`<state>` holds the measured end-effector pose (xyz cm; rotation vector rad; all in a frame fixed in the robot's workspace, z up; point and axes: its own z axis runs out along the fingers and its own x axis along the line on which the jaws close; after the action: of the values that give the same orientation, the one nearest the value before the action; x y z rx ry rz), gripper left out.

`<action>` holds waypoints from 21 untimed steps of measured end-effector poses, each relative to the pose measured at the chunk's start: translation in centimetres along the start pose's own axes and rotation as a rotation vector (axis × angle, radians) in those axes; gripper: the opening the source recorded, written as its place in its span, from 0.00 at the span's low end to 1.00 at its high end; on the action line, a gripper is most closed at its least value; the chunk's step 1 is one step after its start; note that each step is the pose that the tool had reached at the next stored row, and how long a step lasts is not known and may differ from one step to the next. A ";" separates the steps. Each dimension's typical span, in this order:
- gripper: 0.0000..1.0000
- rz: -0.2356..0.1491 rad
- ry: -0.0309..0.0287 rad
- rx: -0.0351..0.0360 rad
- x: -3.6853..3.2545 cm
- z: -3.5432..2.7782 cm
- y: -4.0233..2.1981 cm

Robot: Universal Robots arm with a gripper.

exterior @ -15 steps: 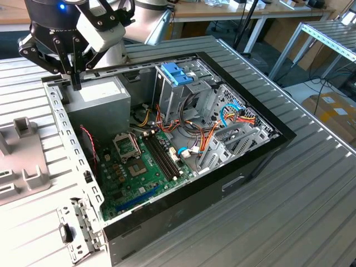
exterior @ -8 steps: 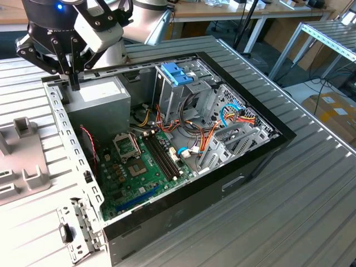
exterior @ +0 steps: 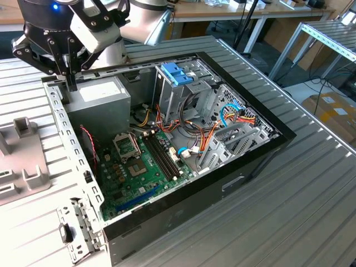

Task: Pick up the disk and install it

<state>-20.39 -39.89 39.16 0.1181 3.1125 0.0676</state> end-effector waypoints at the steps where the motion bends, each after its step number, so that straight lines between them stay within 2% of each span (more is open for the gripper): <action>1: 0.11 0.000 0.0000 0.0000 0.05 0.00 -0.01; 21: 0.11 0.000 0.0000 -0.0001 0.94 -0.01 -0.07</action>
<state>-21.33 -39.89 39.14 0.1180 3.1125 0.0677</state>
